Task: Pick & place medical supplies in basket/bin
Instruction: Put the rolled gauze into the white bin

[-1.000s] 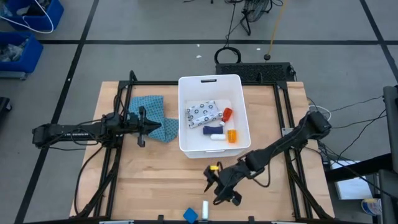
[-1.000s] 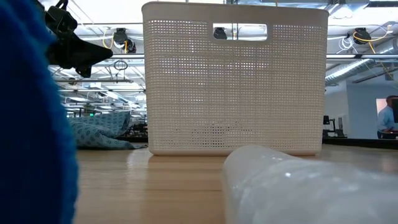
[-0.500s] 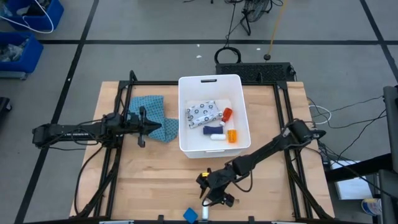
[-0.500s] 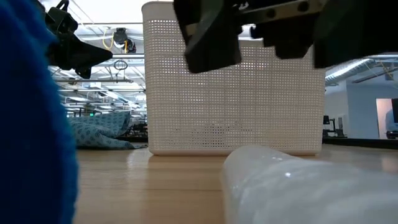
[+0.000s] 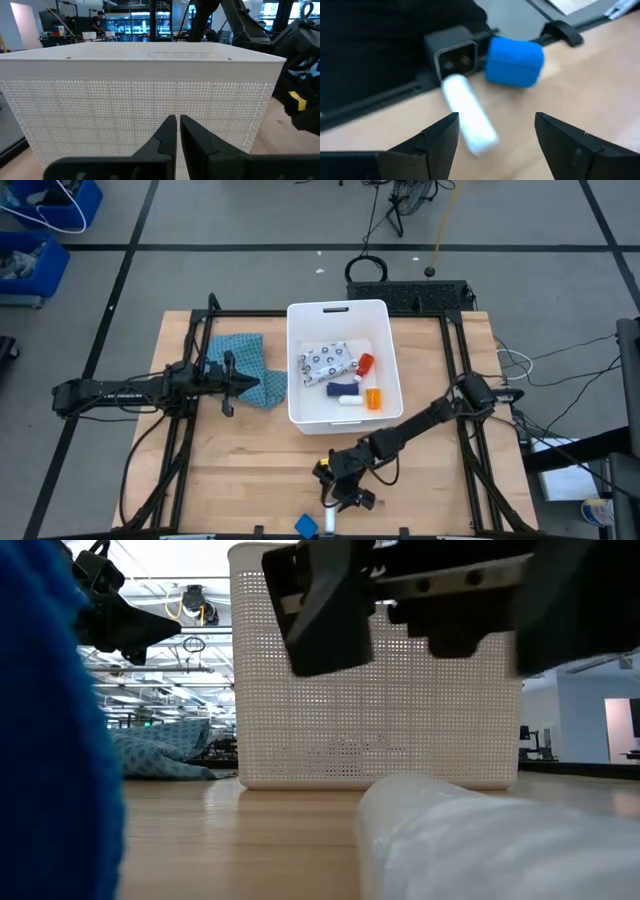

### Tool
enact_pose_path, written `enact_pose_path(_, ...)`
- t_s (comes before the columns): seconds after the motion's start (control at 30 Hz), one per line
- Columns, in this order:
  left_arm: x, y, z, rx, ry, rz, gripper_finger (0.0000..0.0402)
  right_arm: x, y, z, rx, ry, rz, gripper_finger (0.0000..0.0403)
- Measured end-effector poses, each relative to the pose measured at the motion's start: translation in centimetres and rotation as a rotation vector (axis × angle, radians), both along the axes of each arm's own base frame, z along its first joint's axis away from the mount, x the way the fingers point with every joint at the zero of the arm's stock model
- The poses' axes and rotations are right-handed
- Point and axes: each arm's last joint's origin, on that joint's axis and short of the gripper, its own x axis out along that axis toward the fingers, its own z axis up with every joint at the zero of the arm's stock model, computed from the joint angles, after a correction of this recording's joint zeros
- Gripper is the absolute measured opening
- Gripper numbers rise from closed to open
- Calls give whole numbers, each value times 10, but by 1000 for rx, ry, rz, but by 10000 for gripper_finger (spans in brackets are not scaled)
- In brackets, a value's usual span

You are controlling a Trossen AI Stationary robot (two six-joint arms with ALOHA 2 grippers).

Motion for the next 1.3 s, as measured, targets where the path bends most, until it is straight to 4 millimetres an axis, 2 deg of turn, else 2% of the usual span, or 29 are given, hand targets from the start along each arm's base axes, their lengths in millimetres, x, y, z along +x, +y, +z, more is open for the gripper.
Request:
enact_pose_path(0.23, 0, 0, 0, -59, -5, 13, 28, 0, -1, -2, -91, -45, -29, 254)
enact_pose_path(0.53, 0, 1, 0, -104, -8, 16, 28, -10, 25, 1, -111, -113, -6, 254)
enact_pose_path(0.87, 0, 1, -1, -147, 0, 16, 28, -21, 39, -3, -299, -195, -57, 254)
enact_pose_path(1.03, 0, 1, -3, -152, 23, 18, 28, -21, 39, -2, -195, -111, -27, 254)
enact_pose_path(1.17, 0, 1, -5, -157, 37, 19, 28, -16, 43, -3, -186, -123, -9, 254)
enact_pose_path(1.3, 0, 1, -6, -170, 46, 20, 28, -5, 42, -17, -166, -105, 24, 254)
